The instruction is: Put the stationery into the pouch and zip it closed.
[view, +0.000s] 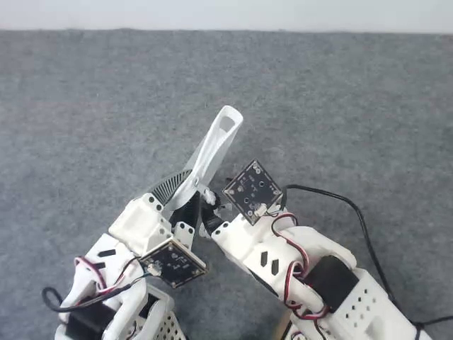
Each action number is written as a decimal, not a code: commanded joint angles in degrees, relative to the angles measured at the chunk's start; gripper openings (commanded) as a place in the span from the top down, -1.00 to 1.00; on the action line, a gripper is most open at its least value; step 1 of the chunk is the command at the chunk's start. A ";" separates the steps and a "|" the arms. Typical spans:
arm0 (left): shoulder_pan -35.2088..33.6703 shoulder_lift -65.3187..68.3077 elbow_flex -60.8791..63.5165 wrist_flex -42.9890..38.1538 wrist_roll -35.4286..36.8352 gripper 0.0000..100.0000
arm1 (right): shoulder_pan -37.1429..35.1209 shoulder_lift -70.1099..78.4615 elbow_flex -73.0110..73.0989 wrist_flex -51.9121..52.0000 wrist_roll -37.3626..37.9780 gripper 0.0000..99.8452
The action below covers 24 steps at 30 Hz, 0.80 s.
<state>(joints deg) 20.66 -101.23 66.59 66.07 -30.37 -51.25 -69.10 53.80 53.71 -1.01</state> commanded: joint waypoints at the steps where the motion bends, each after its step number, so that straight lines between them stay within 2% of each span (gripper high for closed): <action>1: 0.18 0.62 0.84 1.58 0.70 0.98 | -0.31 -1.01 -0.53 -1.27 -0.44 0.65; 6: 0.18 0.62 0.84 1.67 0.79 0.98 | -0.22 -1.01 0.79 -5.49 -0.26 0.90; 11: 0.18 0.62 0.84 1.76 0.79 0.98 | -0.04 -1.27 2.99 -7.96 -0.18 0.91; 14: 0.18 0.62 0.84 1.76 0.79 0.98 | 1.01 -1.63 2.46 -7.60 0.70 1.00; 24: 0.18 0.62 5.67 1.76 -2.20 0.98 | 8.66 -0.75 -12.31 6.11 1.76 0.99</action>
<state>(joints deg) 20.75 -101.41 68.09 66.07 -30.90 -44.84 -69.45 48.53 57.23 -0.04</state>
